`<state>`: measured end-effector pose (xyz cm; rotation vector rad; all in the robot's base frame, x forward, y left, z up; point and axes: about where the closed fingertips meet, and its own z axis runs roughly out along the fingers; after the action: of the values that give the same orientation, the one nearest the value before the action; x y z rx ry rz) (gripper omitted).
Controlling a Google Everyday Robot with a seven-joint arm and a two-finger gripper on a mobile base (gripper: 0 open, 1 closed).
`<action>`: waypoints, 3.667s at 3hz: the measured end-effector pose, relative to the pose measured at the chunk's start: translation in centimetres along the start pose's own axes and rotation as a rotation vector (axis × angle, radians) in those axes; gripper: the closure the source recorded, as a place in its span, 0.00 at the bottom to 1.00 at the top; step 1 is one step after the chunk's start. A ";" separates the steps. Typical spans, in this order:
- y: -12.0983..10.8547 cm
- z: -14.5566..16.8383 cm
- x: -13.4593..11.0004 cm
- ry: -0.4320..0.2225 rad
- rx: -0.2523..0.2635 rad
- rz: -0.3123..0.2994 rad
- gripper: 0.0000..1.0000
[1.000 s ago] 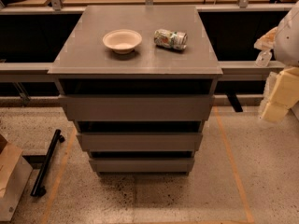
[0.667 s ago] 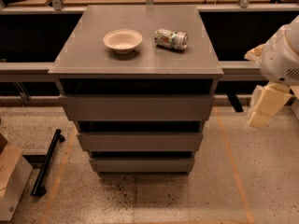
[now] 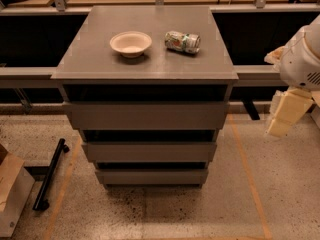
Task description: Open bottom drawer
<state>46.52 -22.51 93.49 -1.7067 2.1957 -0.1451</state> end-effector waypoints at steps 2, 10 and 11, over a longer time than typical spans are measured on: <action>2.4 8.1 1.6 -0.090 -0.069 0.044 0.00; 4.8 34.4 -4.8 -0.368 -0.390 0.132 0.00; 5.0 35.8 -5.2 -0.391 -0.382 0.148 0.00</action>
Offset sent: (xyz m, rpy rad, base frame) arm 0.0121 0.0072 -0.1473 0.2163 0.0556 0.0032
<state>55.12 -11.35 59.77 -1.5735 2.1255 0.6289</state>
